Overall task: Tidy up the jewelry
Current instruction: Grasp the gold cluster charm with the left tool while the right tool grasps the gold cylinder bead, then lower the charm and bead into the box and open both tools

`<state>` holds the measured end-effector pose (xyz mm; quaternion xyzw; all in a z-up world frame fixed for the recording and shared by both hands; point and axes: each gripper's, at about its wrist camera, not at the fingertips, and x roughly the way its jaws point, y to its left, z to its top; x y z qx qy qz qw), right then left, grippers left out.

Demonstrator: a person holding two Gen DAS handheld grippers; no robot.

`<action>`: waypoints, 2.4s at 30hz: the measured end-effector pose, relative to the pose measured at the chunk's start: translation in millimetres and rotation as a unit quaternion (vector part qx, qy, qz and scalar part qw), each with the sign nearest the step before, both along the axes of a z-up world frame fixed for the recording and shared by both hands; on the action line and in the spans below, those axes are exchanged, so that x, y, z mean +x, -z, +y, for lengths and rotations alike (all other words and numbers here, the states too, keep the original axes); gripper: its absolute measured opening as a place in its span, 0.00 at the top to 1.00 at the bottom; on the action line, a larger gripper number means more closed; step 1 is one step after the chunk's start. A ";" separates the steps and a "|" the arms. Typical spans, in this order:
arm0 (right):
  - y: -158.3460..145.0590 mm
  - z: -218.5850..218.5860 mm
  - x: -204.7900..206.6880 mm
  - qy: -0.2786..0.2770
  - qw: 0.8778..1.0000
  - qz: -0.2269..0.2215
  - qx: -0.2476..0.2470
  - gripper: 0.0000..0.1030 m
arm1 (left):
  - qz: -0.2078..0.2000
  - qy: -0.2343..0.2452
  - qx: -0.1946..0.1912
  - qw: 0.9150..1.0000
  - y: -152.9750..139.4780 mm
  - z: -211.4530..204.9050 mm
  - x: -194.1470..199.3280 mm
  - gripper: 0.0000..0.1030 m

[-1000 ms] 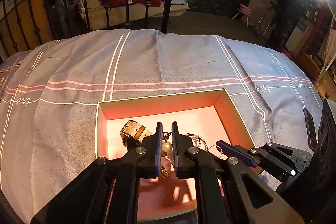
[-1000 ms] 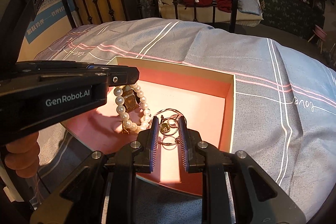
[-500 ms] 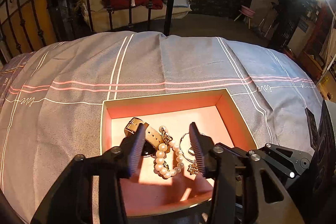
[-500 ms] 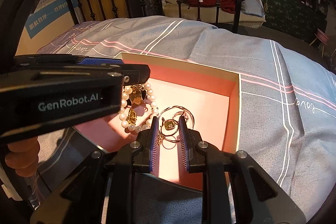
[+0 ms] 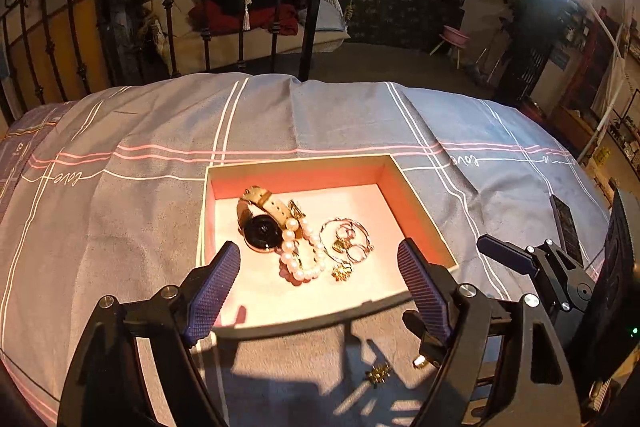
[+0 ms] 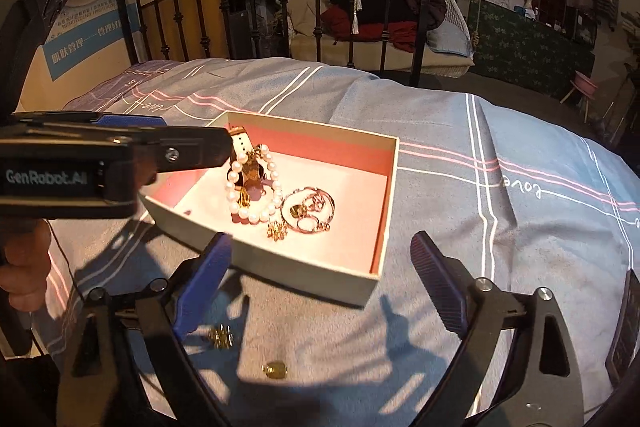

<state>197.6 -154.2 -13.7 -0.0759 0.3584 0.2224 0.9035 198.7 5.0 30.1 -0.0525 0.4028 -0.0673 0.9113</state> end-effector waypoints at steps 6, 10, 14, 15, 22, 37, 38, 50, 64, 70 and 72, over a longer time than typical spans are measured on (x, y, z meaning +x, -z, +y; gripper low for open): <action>31.3 -26.8 -40.5 0.005 0.999 0.032 -0.036 0.08 | 0.014 0.031 -0.004 0.999 25.2 -24.8 -53.1 0.21; 43.1 -22.2 -48.2 -0.014 0.998 0.047 -0.034 0.15 | 0.043 0.055 0.026 0.997 55.3 -41.9 -53.4 0.37; 43.8 -16.7 -51.8 -0.025 0.998 0.047 -0.029 0.22 | 0.062 0.063 0.039 0.995 73.5 -49.1 -45.3 0.51; 43.9 -15.2 -51.2 -0.028 0.998 0.047 -0.028 0.24 | 0.067 0.063 0.039 0.995 77.5 -48.8 -42.0 0.55; 43.6 2.8 -41.4 -0.053 0.997 0.056 -0.027 0.45 | 0.060 0.054 0.043 0.996 84.2 -37.9 -35.3 0.83; 36.4 10.6 -39.7 -0.054 0.997 0.049 -0.008 0.85 | 0.050 0.041 0.023 0.998 63.8 -23.2 -41.6 0.83; 32.8 10.9 -39.1 -0.054 0.998 0.045 -0.004 0.85 | 0.046 0.040 0.023 0.998 59.3 -22.2 -41.8 0.83; -32.5 23.9 20.7 -0.049 0.998 -0.012 0.036 0.85 | -0.029 0.020 0.024 0.999 -10.8 -9.2 7.4 0.83; -3.5 39.8 87.0 -0.017 0.998 0.042 0.037 0.85 | 0.017 -0.001 0.030 0.999 6.6 -8.4 80.5 0.83; 8.1 43.0 87.0 -0.024 0.998 0.056 0.025 0.85 | 0.036 -0.005 0.032 0.999 21.3 -3.3 83.0 0.83; 10.6 44.4 86.6 -0.028 0.998 0.059 0.024 0.85 | 0.040 -0.008 0.033 0.999 22.8 -2.6 84.4 0.83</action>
